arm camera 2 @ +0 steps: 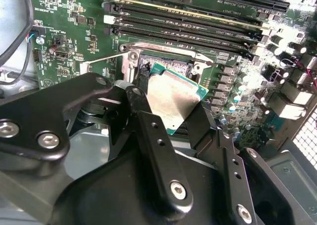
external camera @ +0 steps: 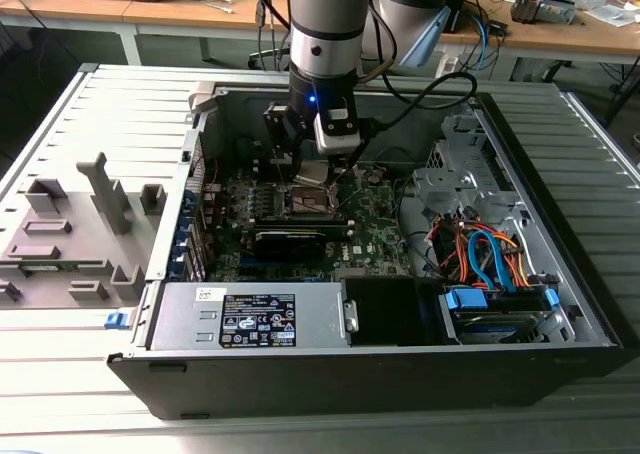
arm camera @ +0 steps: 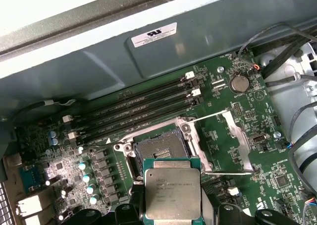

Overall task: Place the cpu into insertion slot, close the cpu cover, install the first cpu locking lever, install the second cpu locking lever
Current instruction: 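Place the cpu into insertion slot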

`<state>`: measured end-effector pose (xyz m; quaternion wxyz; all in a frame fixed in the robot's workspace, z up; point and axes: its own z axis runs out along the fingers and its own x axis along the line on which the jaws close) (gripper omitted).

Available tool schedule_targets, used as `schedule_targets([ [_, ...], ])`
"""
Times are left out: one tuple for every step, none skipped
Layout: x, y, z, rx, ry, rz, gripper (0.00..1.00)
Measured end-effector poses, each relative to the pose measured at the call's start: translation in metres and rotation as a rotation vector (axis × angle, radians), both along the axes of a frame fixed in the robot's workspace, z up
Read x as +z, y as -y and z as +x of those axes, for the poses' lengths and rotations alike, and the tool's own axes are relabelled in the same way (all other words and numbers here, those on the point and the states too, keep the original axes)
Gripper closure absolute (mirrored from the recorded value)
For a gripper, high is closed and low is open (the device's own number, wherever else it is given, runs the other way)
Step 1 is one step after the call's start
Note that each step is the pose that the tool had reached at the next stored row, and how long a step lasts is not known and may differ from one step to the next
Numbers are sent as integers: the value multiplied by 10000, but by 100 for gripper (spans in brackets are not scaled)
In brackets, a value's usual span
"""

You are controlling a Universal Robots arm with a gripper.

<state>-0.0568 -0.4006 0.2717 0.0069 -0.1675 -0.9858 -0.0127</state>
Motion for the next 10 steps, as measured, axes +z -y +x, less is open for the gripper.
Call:
schedule_targets([
  [0, 0, 0, -15, 0, -3, 46],
  [0, 0, 0, -27, 0, -5, 46],
  [-1, 0, 0, -47, 0, -8, 46],
  [-2, 0, 0, -71, 0, -12, 46],
  [-2, 0, 0, -86, 0, -15, 46],
  [-2, 0, 0, -98, 0, -17, 46],
  [-2, 0, 0, -116, 0, -21, 46],
  [-3, 0, 0, -133, 0, -23, 46],
  [-3, 0, 0, -145, 0, -25, 46],
  [-3, 0, 0, -164, 0, -27, 46],
])
